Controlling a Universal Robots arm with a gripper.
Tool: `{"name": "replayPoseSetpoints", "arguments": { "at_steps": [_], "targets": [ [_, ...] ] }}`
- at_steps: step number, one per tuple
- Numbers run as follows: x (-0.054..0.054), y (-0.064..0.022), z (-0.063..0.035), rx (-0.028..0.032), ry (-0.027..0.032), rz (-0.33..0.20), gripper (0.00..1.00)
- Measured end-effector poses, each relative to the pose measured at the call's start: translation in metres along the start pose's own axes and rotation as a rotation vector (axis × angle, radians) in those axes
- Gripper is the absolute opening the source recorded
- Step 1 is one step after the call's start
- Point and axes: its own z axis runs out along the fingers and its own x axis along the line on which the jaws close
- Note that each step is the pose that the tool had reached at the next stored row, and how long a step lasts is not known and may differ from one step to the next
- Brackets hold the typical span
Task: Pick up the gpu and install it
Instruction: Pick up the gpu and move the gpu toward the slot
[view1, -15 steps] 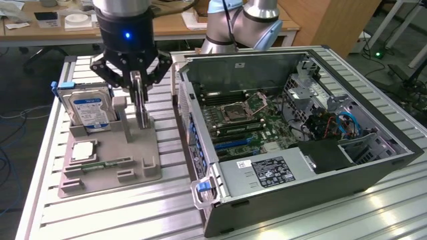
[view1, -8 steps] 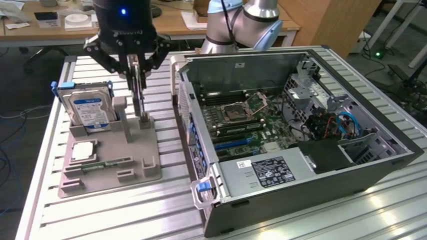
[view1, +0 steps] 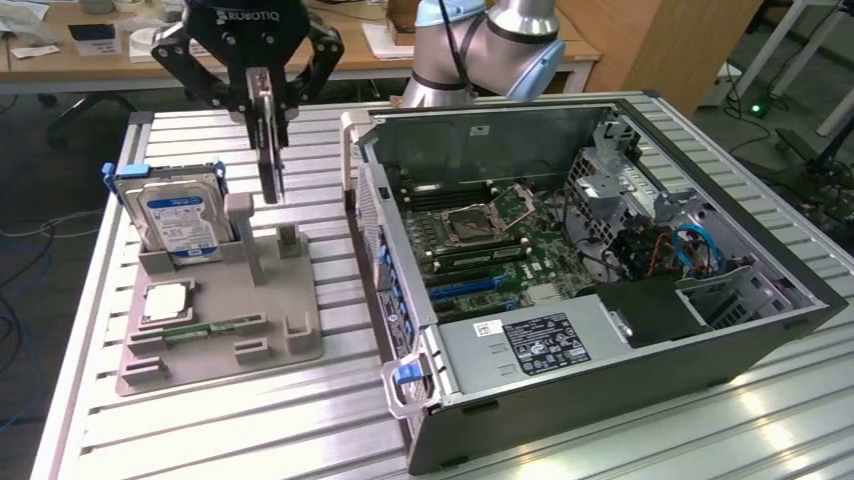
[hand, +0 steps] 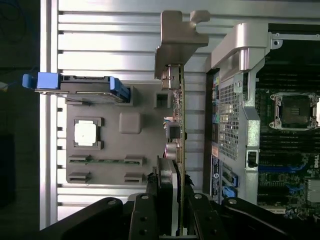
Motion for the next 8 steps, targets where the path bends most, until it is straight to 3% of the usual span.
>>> {"name": "replayPoseSetpoints", "arguments": {
  "at_steps": [8],
  "targets": [
    [-0.0005, 0.0, -0.0003, 0.0001, 0.0002, 0.0, 0.28]
  ]
}}
